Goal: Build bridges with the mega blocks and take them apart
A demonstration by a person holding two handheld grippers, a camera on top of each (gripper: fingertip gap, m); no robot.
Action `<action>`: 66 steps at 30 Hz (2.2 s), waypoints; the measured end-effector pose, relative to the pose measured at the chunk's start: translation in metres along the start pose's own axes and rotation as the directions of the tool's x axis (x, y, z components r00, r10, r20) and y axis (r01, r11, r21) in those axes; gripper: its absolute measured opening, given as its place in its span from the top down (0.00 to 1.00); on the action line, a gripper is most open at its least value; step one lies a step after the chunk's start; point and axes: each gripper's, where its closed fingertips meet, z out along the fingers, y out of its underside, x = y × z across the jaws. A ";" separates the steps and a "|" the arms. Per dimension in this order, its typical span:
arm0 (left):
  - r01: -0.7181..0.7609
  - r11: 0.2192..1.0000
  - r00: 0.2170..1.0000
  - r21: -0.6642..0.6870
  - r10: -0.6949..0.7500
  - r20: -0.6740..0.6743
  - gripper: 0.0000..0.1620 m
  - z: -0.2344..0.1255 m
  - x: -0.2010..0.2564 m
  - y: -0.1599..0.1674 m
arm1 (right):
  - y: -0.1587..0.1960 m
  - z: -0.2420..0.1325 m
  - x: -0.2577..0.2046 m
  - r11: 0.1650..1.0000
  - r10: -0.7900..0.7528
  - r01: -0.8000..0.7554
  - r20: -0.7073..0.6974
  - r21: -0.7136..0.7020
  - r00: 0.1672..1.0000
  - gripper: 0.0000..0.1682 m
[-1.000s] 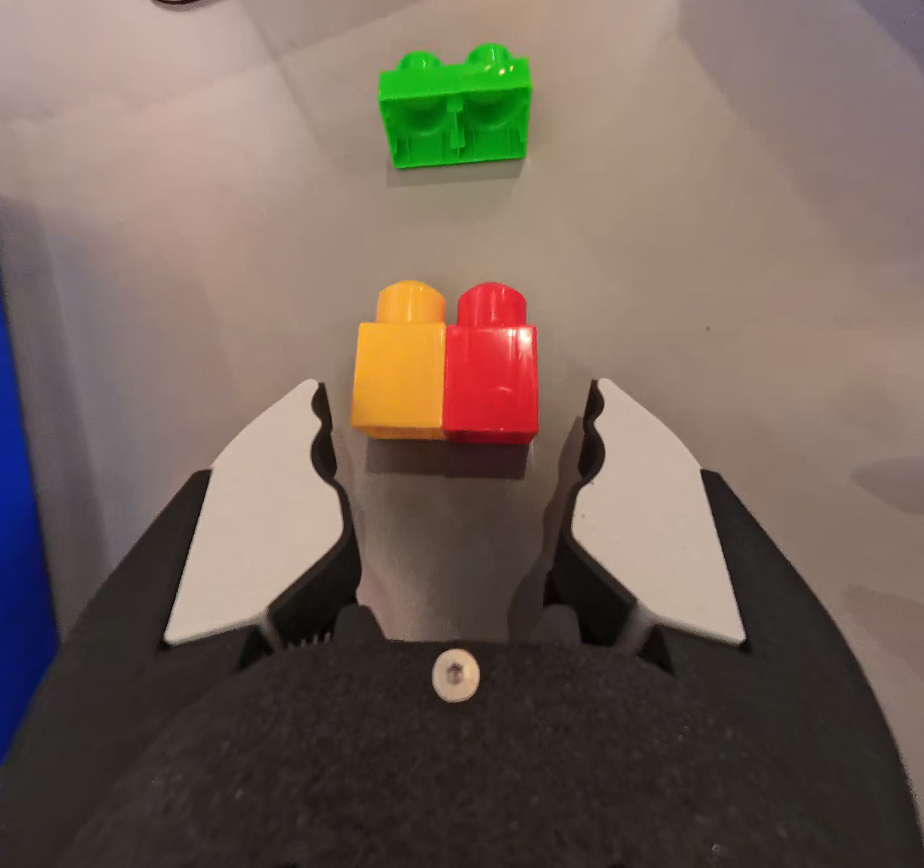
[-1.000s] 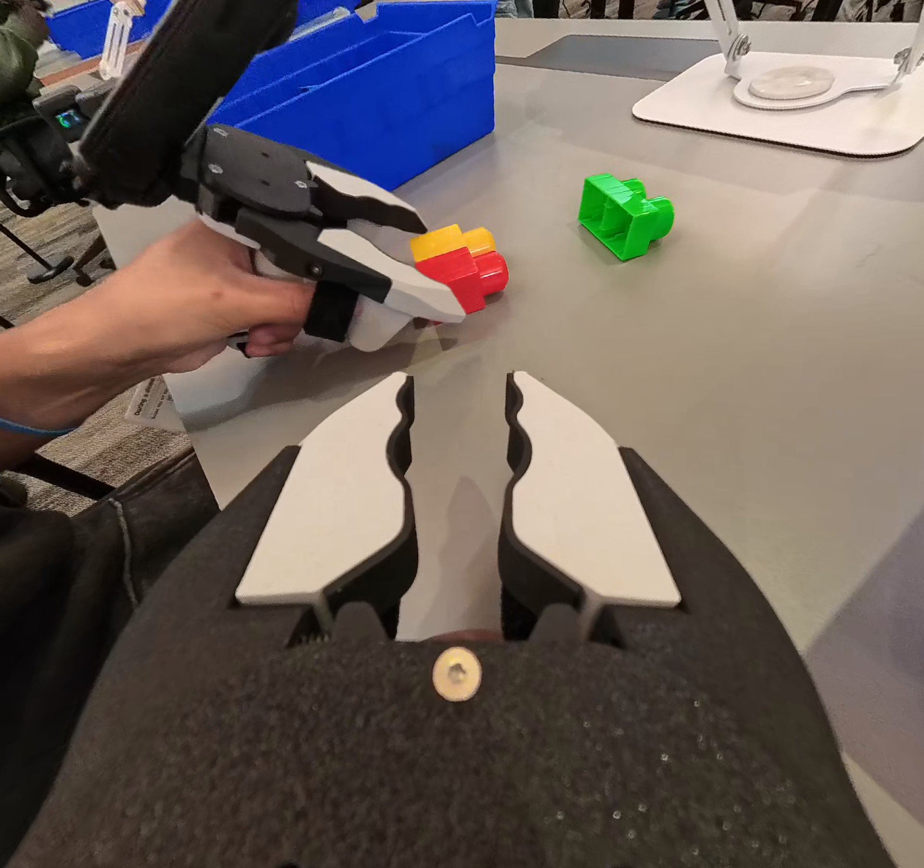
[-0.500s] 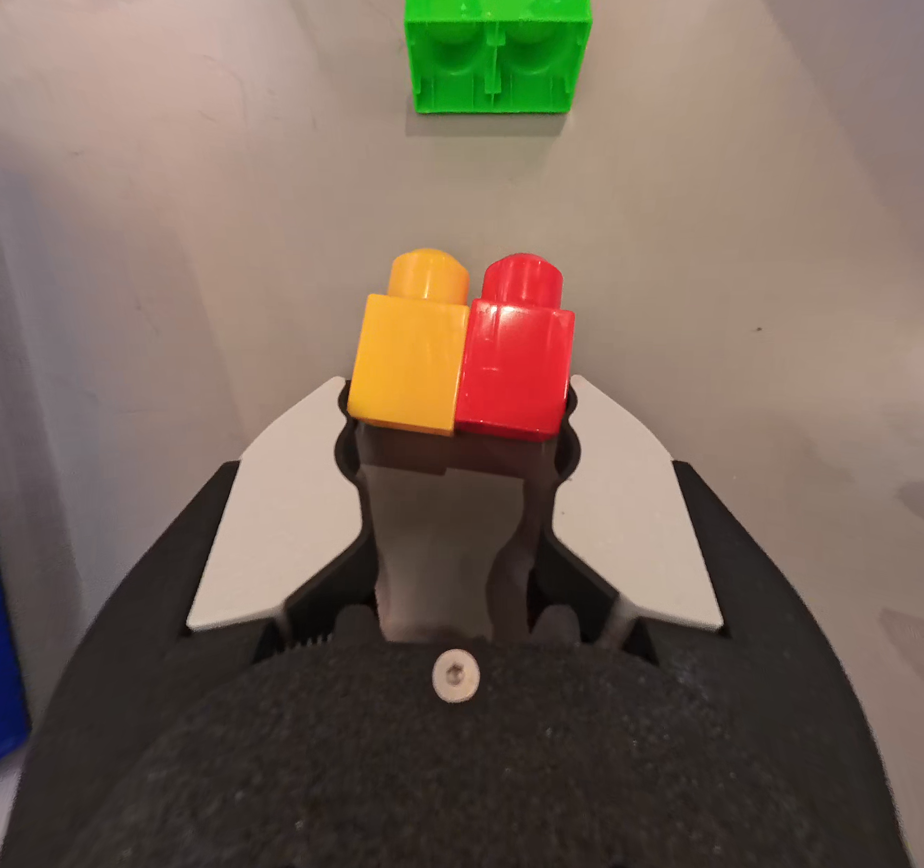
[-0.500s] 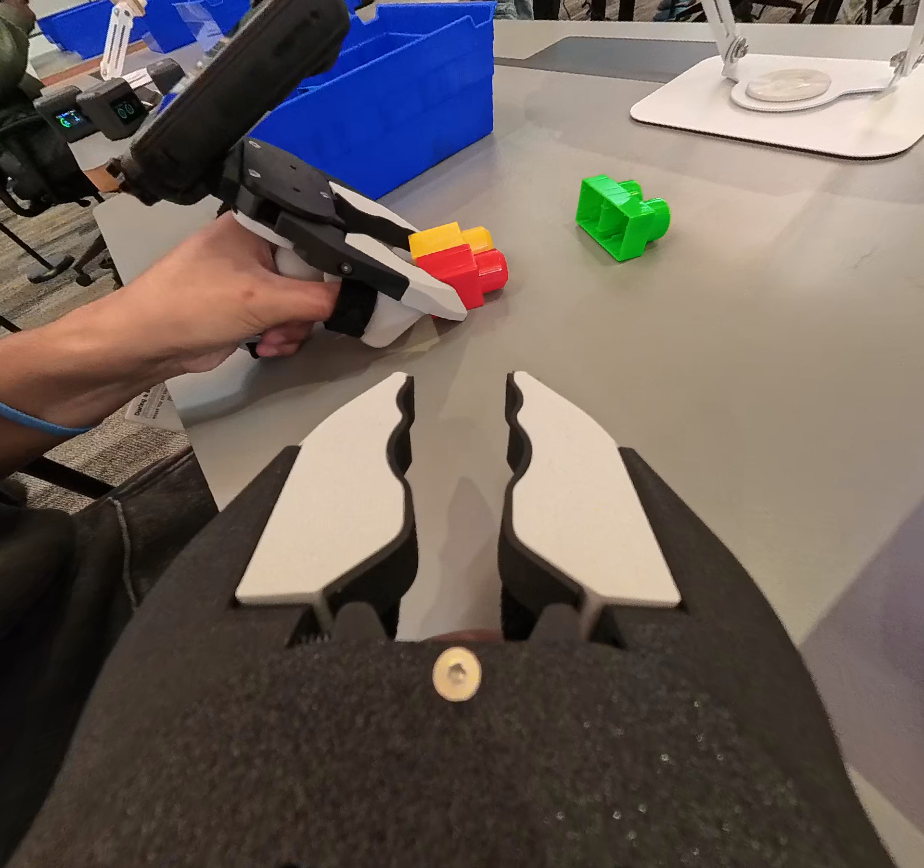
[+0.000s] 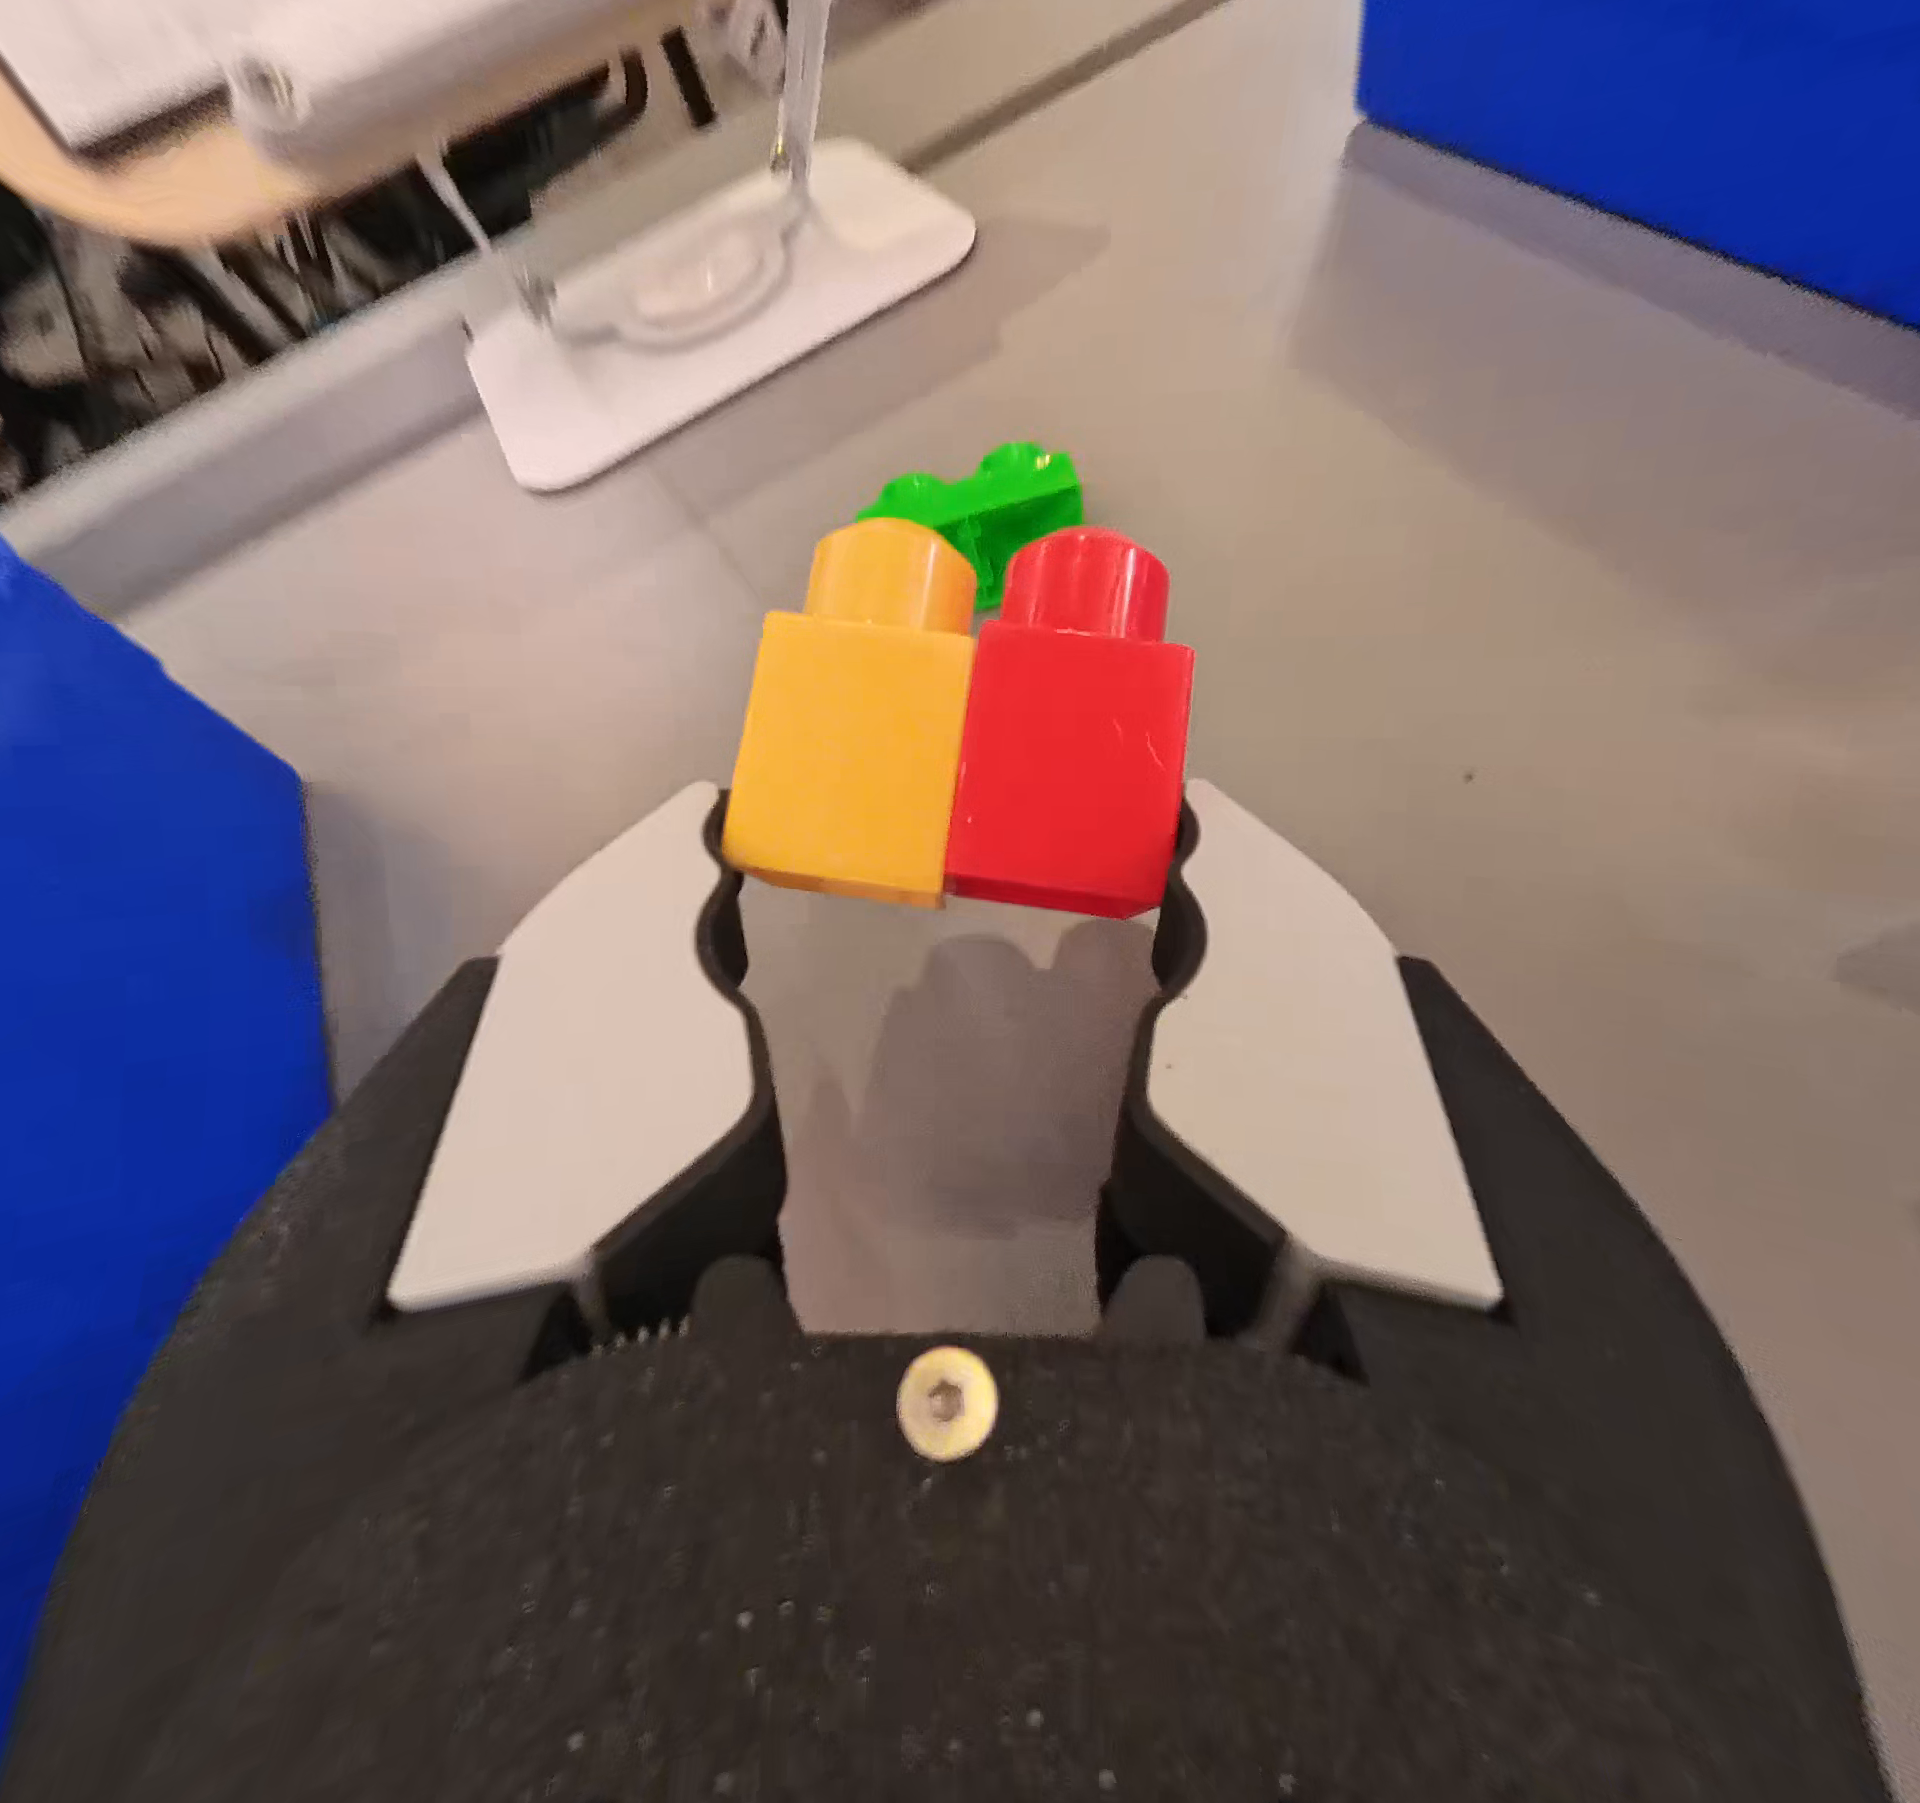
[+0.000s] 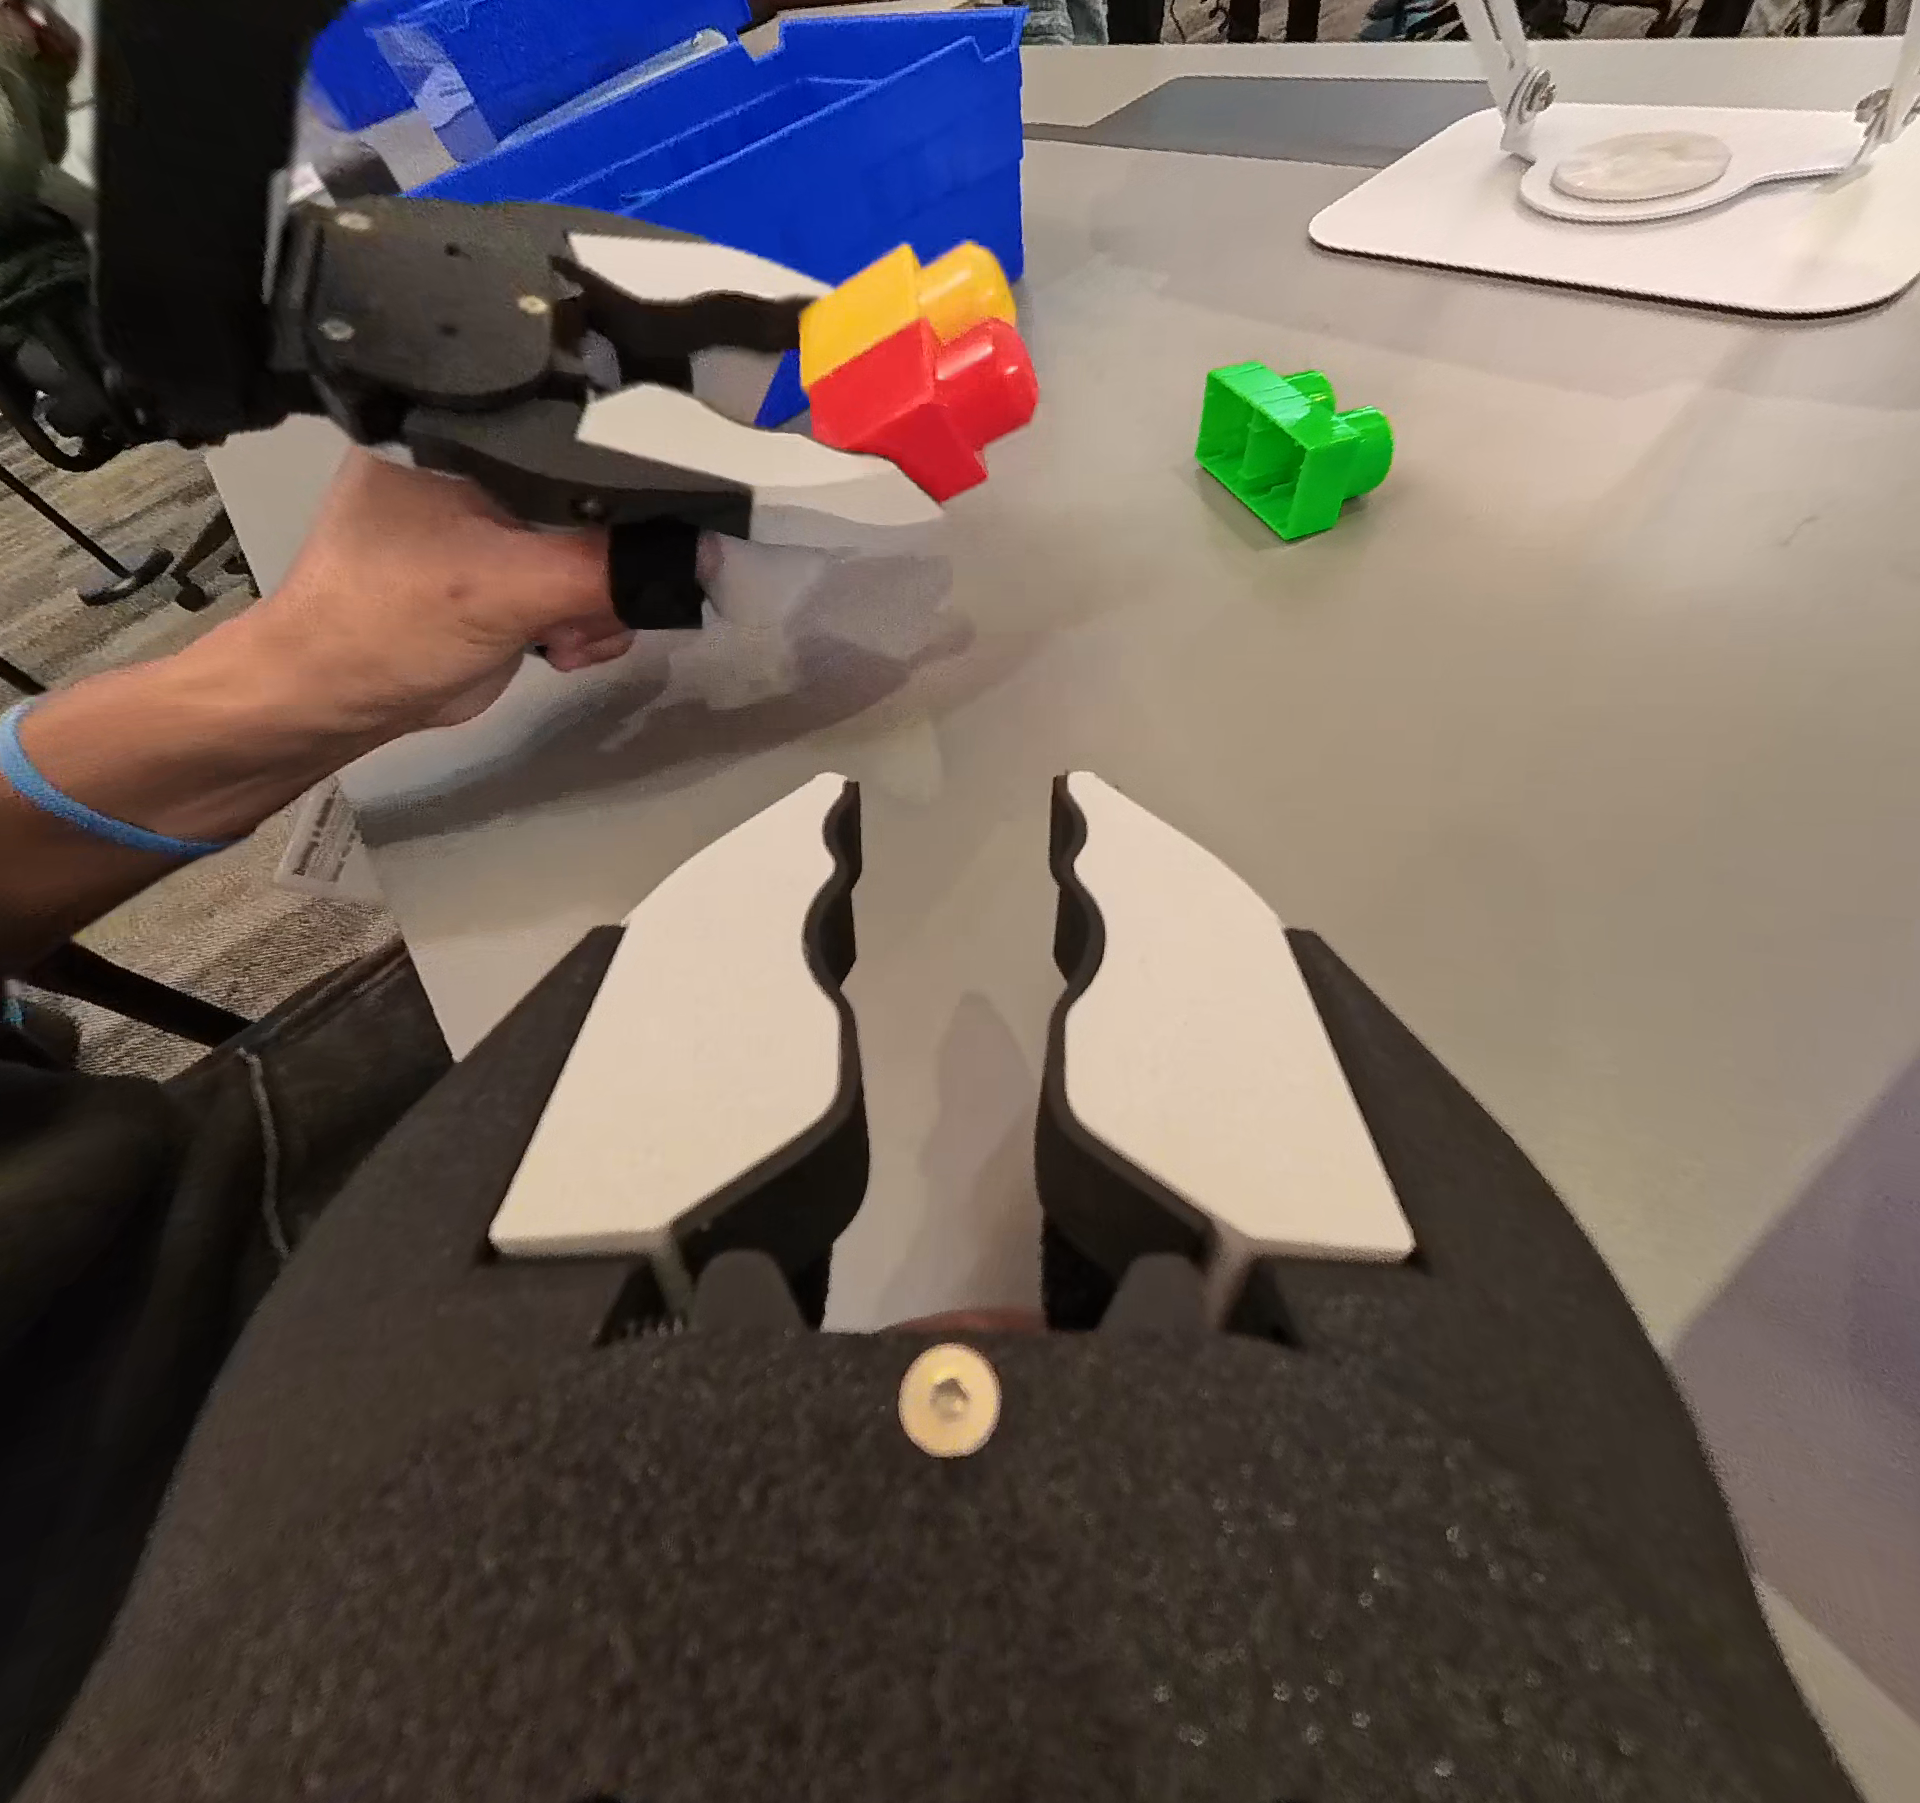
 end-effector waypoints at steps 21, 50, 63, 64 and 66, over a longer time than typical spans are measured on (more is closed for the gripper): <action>-0.054 0.993 0.975 0.107 0.075 -0.207 0.53 -0.057 0.001 0.029 | -0.082 0.141 0.122 0.753 0.295 -0.060 0.254 -0.656 0.921 0.72; -0.029 0.996 0.982 0.090 0.045 -0.184 0.53 -0.051 -0.010 0.036 | -0.083 0.134 0.037 0.869 -0.227 0.313 0.253 -0.383 0.940 0.73; -0.418 0.864 0.903 0.281 0.429 0.027 0.53 -0.048 0.008 -0.014 | -0.068 0.076 -0.011 0.969 -0.135 0.138 0.029 -0.203 0.990 0.74; -0.437 0.853 0.894 0.285 0.446 0.034 0.53 -0.048 0.011 -0.015 | -0.068 0.072 -0.013 0.973 -0.114 0.120 0.040 -0.198 0.993 0.74; -0.457 0.837 0.882 0.302 0.471 0.030 0.53 -0.050 0.018 -0.017 | -0.069 0.067 -0.017 0.981 -0.078 0.086 0.055 -0.174 0.995 0.74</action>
